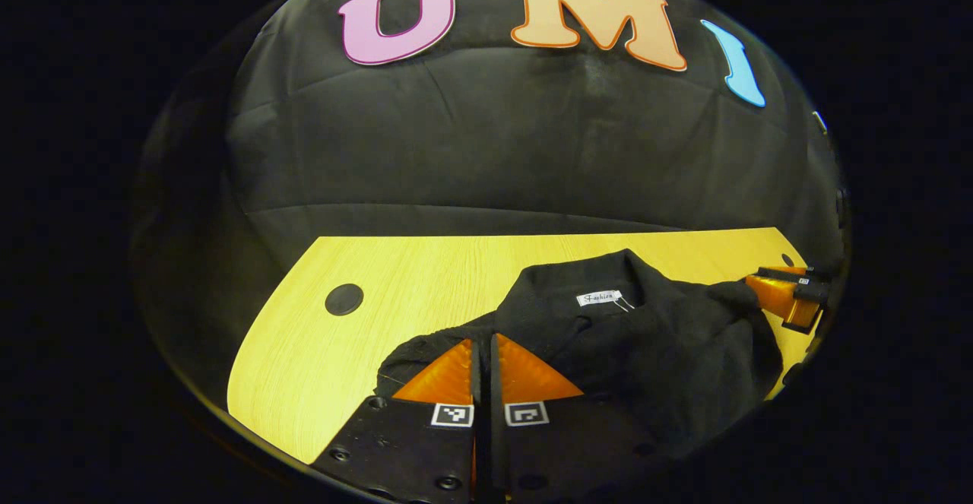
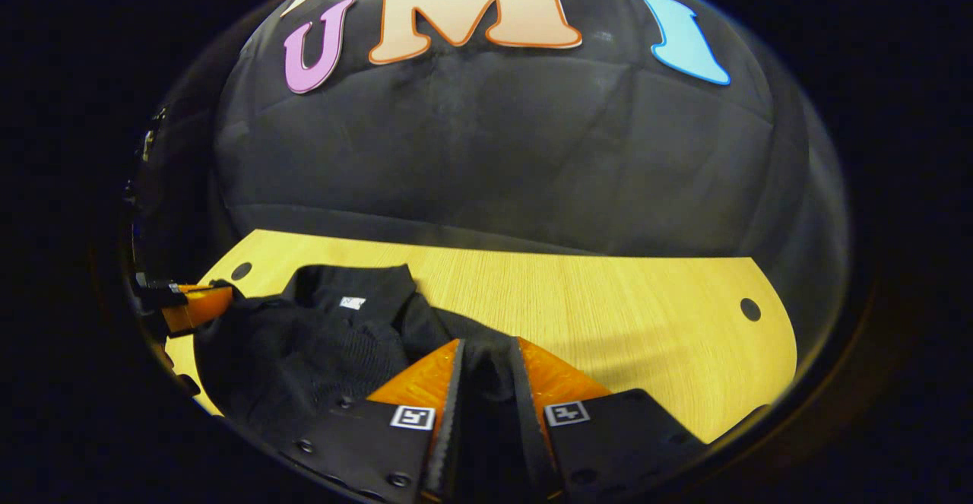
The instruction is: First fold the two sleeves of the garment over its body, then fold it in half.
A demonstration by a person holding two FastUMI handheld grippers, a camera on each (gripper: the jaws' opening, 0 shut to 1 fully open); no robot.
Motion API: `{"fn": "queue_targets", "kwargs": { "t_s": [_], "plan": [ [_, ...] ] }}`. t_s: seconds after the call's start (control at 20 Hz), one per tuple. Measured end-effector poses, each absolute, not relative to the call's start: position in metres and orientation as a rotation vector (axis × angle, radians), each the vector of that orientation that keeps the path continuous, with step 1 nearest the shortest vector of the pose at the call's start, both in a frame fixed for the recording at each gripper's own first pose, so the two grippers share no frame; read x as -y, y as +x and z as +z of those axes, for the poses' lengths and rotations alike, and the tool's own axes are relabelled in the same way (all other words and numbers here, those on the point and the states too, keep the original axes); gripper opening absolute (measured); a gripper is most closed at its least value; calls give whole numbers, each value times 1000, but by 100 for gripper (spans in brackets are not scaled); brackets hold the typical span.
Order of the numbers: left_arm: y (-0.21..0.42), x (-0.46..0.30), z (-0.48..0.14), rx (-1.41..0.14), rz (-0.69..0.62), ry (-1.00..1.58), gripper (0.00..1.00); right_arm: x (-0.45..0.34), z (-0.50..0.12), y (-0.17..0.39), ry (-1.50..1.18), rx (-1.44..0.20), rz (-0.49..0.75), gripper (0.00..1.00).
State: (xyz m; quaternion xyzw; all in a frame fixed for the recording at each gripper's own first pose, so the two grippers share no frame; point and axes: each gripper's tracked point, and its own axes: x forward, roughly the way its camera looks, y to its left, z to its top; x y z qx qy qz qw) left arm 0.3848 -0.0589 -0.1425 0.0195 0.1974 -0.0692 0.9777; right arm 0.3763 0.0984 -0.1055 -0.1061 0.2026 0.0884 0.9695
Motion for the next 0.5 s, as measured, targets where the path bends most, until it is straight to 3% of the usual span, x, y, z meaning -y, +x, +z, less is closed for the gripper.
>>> {"fn": "queue_targets", "kwargs": {
  "t_s": [0.05, 0.1, 0.2, 0.25, 0.3, 0.4, 0.5],
  "plan": [
    [383, 57, -138, -393, -134, 40, 2, -99, -103, 374, -198, -410, 182, 52],
    [381, 57, -134, -383, -132, 36, 9, -97, -102, 372, -193, -412, 179, 58],
    [379, 53, -117, -339, -114, 28, 50, -96, -97, 367, -203, -412, 184, 68],
    [380, 51, -113, -317, -98, 25, 71, -94, -94, 364, -217, -406, 181, 81],
    [377, 49, -107, -306, -88, 23, 92, -94, -88, 360, -228, -395, 184, 82],
    [369, 44, -99, -298, -72, 24, 92, -100, -76, 349, -242, -371, 204, 94],
    [358, 40, -85, -274, -56, 21, 92, -104, -61, 334, -254, -338, 224, 97]
  ]
}}
